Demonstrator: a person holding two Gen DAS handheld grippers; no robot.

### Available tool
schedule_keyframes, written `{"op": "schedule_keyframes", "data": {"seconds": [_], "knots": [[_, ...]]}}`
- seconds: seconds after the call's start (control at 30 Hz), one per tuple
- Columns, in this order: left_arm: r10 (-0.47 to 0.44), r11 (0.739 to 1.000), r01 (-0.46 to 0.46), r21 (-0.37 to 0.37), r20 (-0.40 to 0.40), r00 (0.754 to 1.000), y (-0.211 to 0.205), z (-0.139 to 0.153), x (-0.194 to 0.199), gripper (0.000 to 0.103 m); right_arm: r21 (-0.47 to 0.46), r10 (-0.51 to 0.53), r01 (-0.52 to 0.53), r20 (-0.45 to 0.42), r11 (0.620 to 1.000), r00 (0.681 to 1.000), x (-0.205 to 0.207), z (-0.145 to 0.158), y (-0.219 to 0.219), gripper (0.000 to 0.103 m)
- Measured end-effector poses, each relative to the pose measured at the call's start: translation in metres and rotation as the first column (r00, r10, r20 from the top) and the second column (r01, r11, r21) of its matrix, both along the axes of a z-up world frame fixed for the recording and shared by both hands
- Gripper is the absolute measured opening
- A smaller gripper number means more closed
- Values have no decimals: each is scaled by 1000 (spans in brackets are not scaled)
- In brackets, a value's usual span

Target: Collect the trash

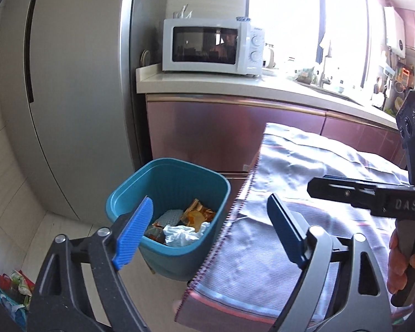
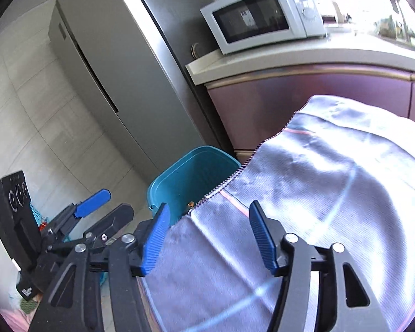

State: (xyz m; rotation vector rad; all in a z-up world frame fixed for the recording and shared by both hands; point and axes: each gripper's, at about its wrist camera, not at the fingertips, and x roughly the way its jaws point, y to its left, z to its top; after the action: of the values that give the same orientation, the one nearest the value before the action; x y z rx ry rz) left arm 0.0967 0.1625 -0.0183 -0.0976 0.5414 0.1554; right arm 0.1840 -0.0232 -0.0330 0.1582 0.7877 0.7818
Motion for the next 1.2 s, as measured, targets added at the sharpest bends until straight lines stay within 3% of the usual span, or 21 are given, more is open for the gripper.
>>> {"op": "schedule_keyframes", "data": {"seconds": [0.07,0.57,0.93,1.2], "knots": [[-4,1000,4,11,18,1000,-7,3,-6,97,-11,-13,14,27,1000,1000,-10,3,-10,65],[-44,999,45,-5,87,995,-48,18,-52,97,-52,-187,202,211,978,959,-94,11,-76,93],[-112,994,113,3,133,985,-84,18,-79,97,-37,-352,391,362,920,863,-153,19,-117,96],[-146,989,142,37,146,978,-112,17,-90,97,-23,-435,488,419,872,797,-180,18,-136,96]]}}
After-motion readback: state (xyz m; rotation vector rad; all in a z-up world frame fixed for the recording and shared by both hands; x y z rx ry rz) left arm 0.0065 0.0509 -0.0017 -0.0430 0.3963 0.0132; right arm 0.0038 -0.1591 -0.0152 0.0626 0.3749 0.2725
